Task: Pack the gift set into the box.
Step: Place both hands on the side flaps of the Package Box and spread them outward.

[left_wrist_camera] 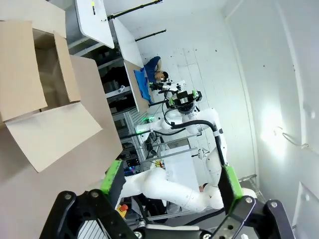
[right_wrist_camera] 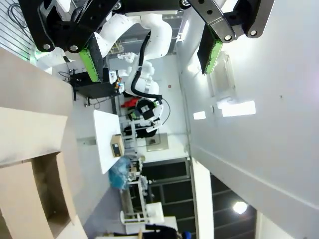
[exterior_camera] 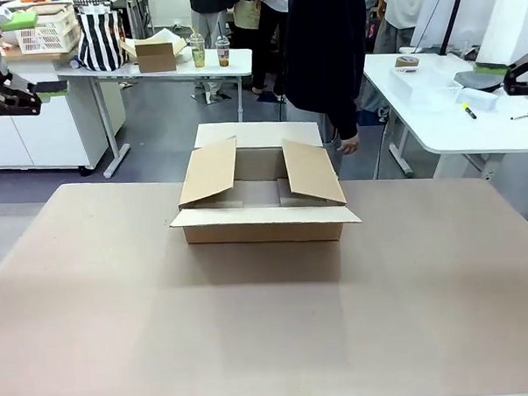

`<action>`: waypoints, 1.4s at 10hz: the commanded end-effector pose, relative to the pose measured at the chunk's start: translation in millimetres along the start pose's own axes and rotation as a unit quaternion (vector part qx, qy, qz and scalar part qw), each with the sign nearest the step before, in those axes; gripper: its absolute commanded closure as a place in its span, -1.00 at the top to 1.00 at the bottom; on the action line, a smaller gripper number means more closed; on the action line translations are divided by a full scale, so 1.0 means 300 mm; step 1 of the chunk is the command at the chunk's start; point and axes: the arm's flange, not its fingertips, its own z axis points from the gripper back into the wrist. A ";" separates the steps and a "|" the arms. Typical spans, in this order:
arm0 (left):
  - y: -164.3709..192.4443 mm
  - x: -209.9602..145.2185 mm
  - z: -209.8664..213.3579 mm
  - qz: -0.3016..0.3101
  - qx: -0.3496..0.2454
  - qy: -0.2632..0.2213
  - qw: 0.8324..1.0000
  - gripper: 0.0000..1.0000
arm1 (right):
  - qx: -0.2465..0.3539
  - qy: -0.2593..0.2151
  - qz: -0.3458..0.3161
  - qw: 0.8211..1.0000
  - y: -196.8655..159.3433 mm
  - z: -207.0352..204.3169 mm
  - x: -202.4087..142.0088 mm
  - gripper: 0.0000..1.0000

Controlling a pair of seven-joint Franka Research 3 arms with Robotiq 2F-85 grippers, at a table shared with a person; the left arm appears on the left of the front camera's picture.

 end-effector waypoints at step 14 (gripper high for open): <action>0.133 0.162 -0.605 0.003 0.298 0.152 0.942 1.00 | 0.010 0.000 0.011 1.000 -0.001 0.004 0.012 1.00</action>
